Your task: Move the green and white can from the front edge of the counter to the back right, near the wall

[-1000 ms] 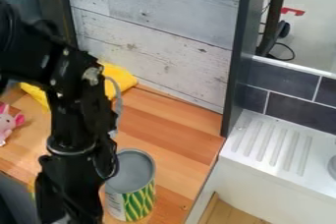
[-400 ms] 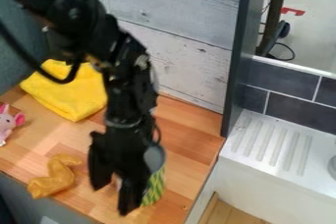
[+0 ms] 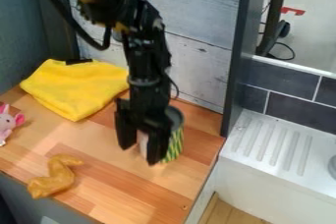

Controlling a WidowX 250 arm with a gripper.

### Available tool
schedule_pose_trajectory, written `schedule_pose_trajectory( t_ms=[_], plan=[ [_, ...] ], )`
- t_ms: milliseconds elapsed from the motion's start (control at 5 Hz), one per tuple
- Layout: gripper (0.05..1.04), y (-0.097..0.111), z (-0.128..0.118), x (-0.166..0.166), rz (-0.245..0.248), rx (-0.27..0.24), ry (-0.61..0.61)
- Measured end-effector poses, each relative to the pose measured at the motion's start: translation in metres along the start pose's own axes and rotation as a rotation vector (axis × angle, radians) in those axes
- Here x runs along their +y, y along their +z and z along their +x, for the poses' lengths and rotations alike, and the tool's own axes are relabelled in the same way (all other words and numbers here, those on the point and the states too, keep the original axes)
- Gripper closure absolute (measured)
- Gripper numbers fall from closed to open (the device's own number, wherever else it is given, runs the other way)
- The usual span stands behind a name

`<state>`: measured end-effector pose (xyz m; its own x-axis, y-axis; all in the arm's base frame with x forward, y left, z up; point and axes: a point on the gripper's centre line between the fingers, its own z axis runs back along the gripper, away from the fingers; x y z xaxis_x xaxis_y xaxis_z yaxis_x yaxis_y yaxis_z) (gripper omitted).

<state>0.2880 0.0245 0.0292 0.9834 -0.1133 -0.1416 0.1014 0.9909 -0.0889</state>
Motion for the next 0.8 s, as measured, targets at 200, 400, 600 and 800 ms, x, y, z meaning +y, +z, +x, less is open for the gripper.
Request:
schedule_pose_trajectory(
  t_ms=[200, 400, 600, 800],
  plan=[
    [0.083, 0.016, 0.029, 0.007, -0.036, -0.05, 0.0],
    [0.083, 0.031, 0.042, 0.011, -0.055, -0.098, -0.001],
    [0.083, 0.034, 0.041, 0.012, -0.05, -0.092, -0.013],
    [0.083, 0.048, 0.014, 0.013, 0.0, -0.051, 0.005]
  ],
)
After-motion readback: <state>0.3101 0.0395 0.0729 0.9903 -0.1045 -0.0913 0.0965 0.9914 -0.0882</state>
